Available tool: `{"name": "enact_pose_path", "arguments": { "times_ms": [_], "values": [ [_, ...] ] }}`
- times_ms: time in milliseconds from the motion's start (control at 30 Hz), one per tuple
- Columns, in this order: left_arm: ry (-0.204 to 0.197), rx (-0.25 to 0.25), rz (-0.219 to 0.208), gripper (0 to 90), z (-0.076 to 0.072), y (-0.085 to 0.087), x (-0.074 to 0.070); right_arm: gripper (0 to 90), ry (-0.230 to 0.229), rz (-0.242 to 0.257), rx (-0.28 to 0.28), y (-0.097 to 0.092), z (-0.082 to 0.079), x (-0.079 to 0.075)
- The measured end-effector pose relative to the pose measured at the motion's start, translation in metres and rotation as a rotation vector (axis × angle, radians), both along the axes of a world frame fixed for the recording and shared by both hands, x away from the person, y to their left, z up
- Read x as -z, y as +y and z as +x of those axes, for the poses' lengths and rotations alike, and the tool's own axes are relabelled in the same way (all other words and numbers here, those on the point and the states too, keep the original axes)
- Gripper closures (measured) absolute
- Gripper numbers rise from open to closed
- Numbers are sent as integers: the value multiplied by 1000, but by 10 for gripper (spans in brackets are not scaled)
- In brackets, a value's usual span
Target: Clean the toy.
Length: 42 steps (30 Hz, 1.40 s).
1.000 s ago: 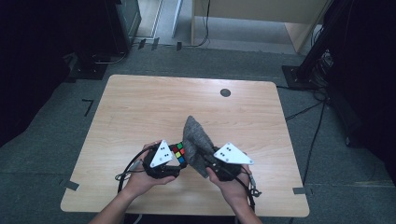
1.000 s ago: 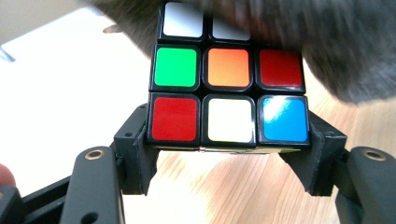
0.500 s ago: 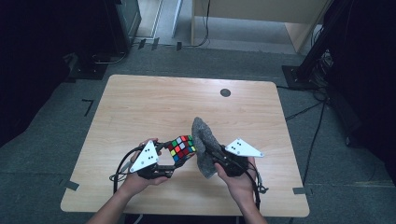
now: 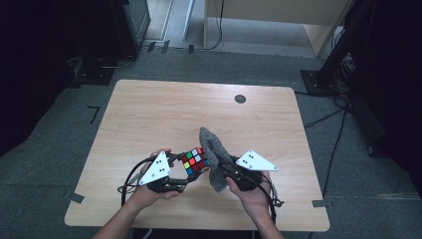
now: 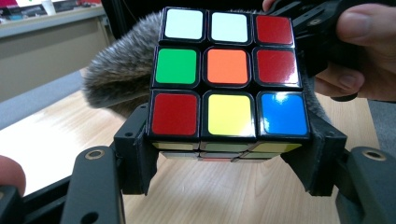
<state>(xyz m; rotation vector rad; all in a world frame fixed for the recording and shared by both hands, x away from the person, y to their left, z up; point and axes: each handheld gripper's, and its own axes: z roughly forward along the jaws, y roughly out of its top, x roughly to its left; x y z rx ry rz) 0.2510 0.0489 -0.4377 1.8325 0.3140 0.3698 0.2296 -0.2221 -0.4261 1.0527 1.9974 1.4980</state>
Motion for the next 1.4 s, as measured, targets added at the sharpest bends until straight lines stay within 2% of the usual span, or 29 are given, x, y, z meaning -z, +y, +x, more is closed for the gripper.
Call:
{"name": "enact_pose_path", "arguments": {
  "times_ms": [33, 100, 200, 233, 300, 333, 367, 400, 467, 500, 567, 633, 700, 767, 833, 867, 933, 967, 1033, 1100, 1167, 1267, 1333, 1400],
  "values": [
    [2, -5, 8, 341, 1, 0, 1, 732, -3, 10, 6, -2, 0, -1],
    [4, -12, 36, 341, 2, -1, 4, 731, -42, 16, 18, -3, -4, -7],
    [7, -11, 49, 341, 2, -4, 7, 728, -129, 12, -26, 5, -15, -18],
    [5, -4, 42, 341, 1, -5, 6, 727, -142, 2, -38, 7, -17, -19],
    [6, 2, 33, 341, -1, -4, 3, 728, -135, -29, -50, 14, -18, -17],
    [5, 4, 34, 340, -1, -4, 2, 729, -135, -21, -37, 15, -17, -15],
    [10, 11, 26, 341, -1, -2, 1, 729, -114, -15, -31, 13, -15, -12],
    [14, 15, 13, 341, 0, 0, 0, 729, -93, -33, -16, 13, -13, -8],
    [21, 18, -9, 341, 1, 3, -2, 729, -66, -148, 37, 14, -7, 1],
    [21, 18, -12, 341, 2, 3, -2, 730, -37, -169, 42, 14, -4, 5],
    [16, 12, -11, 341, 2, 4, -2, 731, -9, -156, 48, 10, 0, 9],
    [17, 4, 5, 341, 3, 3, -1, 731, -23, -118, 63, 6, -1, 5],
    [37, 7, 20, 341, 5, 1, 2, 730, -85, -62, 59, 5, -9, -6],
    [40, 6, 37, 341, 4, -2, 4, 731, -167, -34, 51, 9, -20, -16],
    [42, 24, 20, 341, 3, -2, 4, 731, -188, -55, 31, 17, -27, -20],
    [42, 31, 8, 341, 2, -1, 2, 733, -180, -67, 18, 21, -27, -19],
    [32, 28, 9, 341, 2, 1, 0, 737, -164, -49, 27, 23, -25, -12],
    [41, 40, -11, 341, 2, 4, -1, 737, -143, -45, 30, 22, -23, -9],
    [48, 48, -47, 341, 3, 8, -4, 737, -84, -69, 44, 20, -16, -1],
    [58, 50, -82, 341, 5, 11, -6, 738, -51, -85, 49, 18, -12, 3],
    [58, 40, -85, 341, 6, 13, -6, 738, -35, -87, 59, 14, -9, 4],
    [42, 4, -38, 341, 6, 10, -3, 738, -75, -47, 77, 9, -13, -6],
    [47, 5, -15, 341, 6, 7, -1, 737, -131, -11, 53, 9, -20, -15],
    [42, 14, -10, 341, 4, 4, 0, 733, -173, -10, 20, 13, -25, -20]
  ]
}}
